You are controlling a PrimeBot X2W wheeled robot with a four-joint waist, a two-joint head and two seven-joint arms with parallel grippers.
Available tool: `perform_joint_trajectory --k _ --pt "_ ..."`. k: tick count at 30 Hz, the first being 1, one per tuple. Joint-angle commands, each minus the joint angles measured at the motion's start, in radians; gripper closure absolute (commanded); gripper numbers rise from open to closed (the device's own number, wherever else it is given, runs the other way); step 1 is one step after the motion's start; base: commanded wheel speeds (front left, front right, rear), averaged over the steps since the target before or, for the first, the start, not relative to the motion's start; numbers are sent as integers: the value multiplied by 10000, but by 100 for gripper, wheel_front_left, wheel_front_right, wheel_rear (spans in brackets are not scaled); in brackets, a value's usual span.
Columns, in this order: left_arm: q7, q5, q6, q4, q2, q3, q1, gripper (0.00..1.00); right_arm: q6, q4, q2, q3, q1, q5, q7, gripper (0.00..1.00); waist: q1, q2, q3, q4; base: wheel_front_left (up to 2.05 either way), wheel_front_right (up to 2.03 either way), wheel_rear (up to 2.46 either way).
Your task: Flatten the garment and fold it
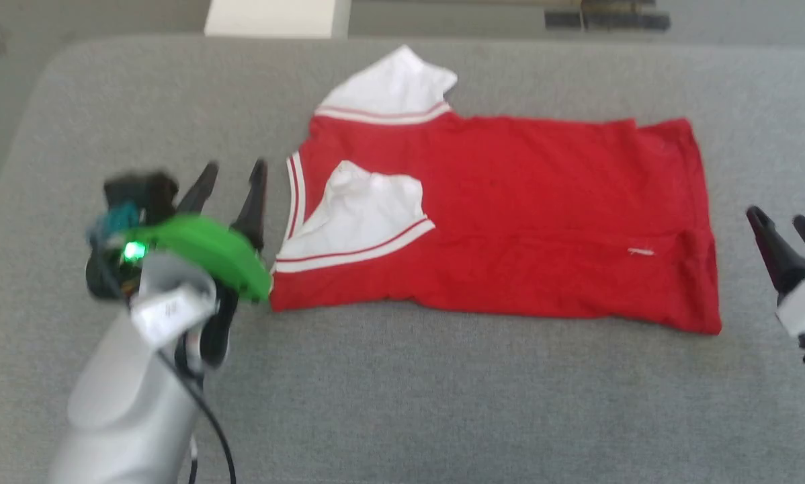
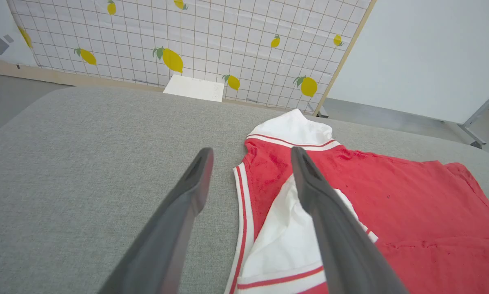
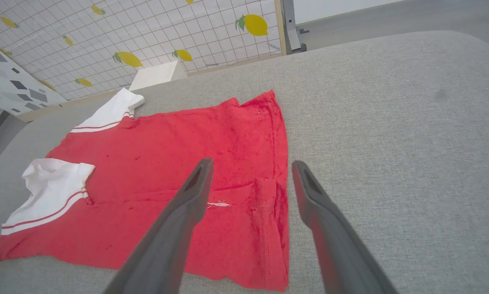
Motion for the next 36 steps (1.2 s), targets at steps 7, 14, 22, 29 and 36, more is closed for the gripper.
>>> perform_joint_trajectory --k 7,14,22,29,36 --pt "-1934 526 558 -1153 78 311 2123 0 -15 -567 298 -9 1428 -140 -2170 0 0 0 -968 -9 0 0 0" --pt "-2167 707 722 -1491 -326 710 3818 0 -15 -132 532 157 2720 -167 -3217 0 0 0 -1125 99 0 0 0" --pt "-2151 944 667 -1622 -511 875 4160 0 -15 56 531 228 2921 -67 -3321 0 0 0 -1127 104 0 0 0" --pt "681 975 906 -1236 -296 218 2594 0 -15 -27 380 222 2672 21 -3247 0 0 0 -624 163 0 0 0" --pt "5638 676 1422 -706 -74 -666 598 0 -15 -51 274 381 2352 137 -3137 0 0 0 21 13 0 0 0"
